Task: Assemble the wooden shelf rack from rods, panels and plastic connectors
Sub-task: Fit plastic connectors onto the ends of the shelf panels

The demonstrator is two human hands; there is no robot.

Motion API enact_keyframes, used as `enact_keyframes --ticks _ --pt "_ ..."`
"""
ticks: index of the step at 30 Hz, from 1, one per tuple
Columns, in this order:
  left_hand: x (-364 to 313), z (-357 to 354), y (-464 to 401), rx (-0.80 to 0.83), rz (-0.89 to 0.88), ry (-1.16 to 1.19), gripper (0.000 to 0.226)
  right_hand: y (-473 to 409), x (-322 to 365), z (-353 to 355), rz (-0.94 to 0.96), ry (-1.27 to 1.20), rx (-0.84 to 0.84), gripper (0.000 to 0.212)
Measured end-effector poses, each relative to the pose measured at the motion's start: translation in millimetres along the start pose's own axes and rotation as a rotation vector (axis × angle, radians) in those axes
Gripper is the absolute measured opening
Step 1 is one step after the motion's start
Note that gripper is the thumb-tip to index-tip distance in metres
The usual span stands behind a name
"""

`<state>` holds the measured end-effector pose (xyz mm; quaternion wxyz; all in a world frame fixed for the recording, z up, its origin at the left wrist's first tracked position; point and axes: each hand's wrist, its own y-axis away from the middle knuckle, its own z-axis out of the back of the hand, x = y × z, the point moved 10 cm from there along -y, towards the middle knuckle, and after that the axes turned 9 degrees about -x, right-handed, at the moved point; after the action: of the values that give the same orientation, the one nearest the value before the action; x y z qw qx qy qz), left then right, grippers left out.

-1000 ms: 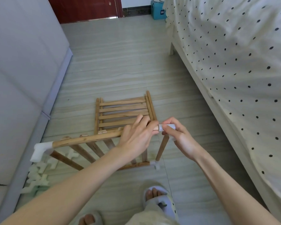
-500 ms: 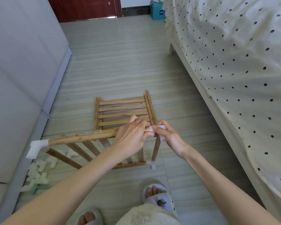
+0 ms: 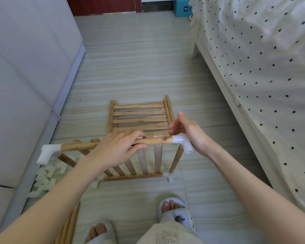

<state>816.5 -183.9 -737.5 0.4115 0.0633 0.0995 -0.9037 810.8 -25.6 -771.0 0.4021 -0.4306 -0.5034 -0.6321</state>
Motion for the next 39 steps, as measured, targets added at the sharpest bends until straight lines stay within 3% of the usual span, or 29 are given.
enact_keyframes --ticks 6,15,20,23,29,32,36,39 --pt "0.5 3.7 3.4 -0.102 0.003 -0.071 0.07 -9.7 -6.7 -18.9 -0.058 -0.031 0.059 0.068" --pt "-6.4 11.6 6.1 -0.29 -0.046 -0.092 0.033 -20.5 -16.3 -31.4 -0.077 0.031 0.102 0.073" --pt "-3.9 11.0 -0.4 -0.264 -0.012 -0.103 0.043 -26.8 -10.3 -27.7 -0.025 0.092 0.061 0.072" --pt "3.7 2.9 -5.5 -0.19 0.053 -0.101 0.054 -28.7 -3.0 -18.6 0.034 0.111 -0.026 0.062" --pt "19.0 7.9 6.3 -0.132 0.122 0.204 0.039 -16.1 4.5 -4.3 0.074 0.263 -0.18 0.046" --pt "56.6 25.3 24.7 -0.163 0.233 0.084 0.039 -10.5 13.0 -4.0 0.14 0.387 -0.214 0.048" --pt "135.3 45.3 72.0 -0.152 0.479 -0.078 0.038 -9.2 5.3 7.5 0.074 0.238 -0.272 0.049" --pt "163.9 39.9 98.9 -0.08 0.54 0.151 0.043 -9.9 -3.3 9.1 0.031 0.038 -0.261 0.049"
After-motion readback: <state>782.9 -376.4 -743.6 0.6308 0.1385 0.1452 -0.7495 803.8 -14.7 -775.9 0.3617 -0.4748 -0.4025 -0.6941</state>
